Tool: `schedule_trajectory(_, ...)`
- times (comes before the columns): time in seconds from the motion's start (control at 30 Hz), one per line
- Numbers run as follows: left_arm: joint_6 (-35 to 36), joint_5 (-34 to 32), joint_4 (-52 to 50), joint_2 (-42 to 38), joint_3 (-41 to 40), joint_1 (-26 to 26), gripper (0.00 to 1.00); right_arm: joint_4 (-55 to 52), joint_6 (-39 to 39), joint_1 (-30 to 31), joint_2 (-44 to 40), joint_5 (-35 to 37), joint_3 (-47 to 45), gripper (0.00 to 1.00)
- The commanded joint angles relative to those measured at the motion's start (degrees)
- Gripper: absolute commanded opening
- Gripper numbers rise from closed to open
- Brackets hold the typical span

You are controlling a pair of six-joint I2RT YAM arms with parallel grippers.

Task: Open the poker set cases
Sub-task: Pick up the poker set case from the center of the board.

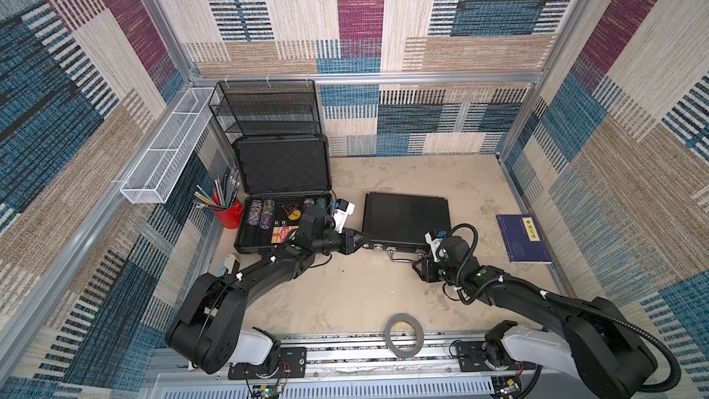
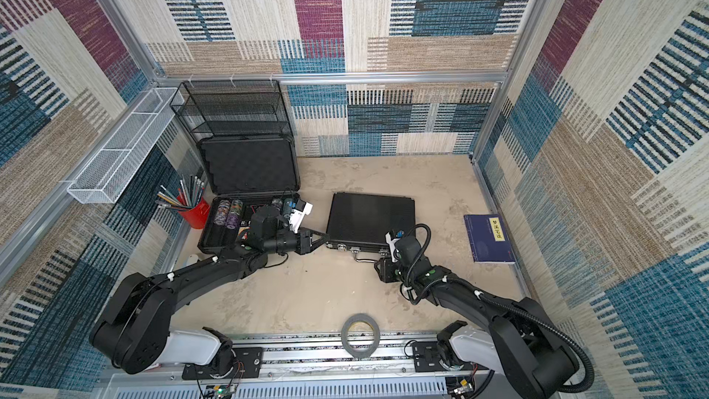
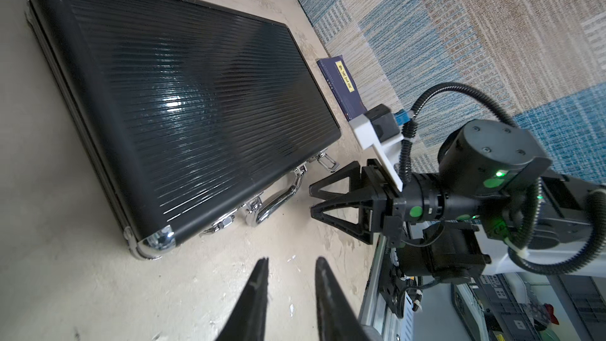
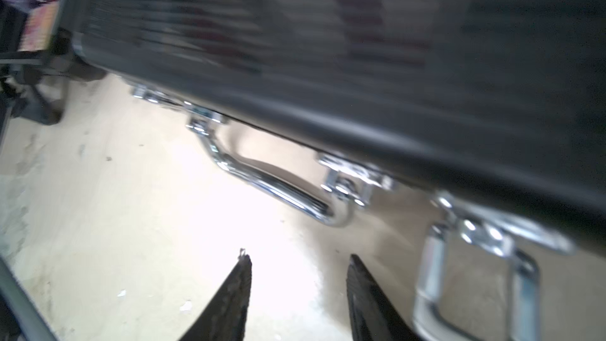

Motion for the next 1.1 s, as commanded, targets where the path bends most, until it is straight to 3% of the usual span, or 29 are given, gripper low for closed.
schedule_trajectory(0.0,1.3,-0.71,-0.63,-0.37,0.33,0.02,0.27,7.24,6.39,-0.02,-1.82,4.59,-2.42,0.5)
schedule_trajectory(0.13,1.51,-0.76,-0.78,0.19,0.75,-0.02,0.27,9.24,7.07,0.0,-2.52,8.47,-3.87,0.52)
schedule_trajectory(0.43,1.79,-0.82,-2.07,1.13,2.1,0.06,0.27,19.81,7.35,-0.04,2.65,5.07,-5.37,0.52)
schedule_trajectory(0.77,1.82,-1.34,-2.56,0.77,1.7,0.03,0.27,27.79,10.78,0.31,5.48,5.91,-8.23,0.39)
schedule_trajectory(1.07,1.8,-1.56,-2.76,-0.02,0.99,-0.01,0.27,33.84,12.34,2.75,6.2,12.09,-9.49,0.3)
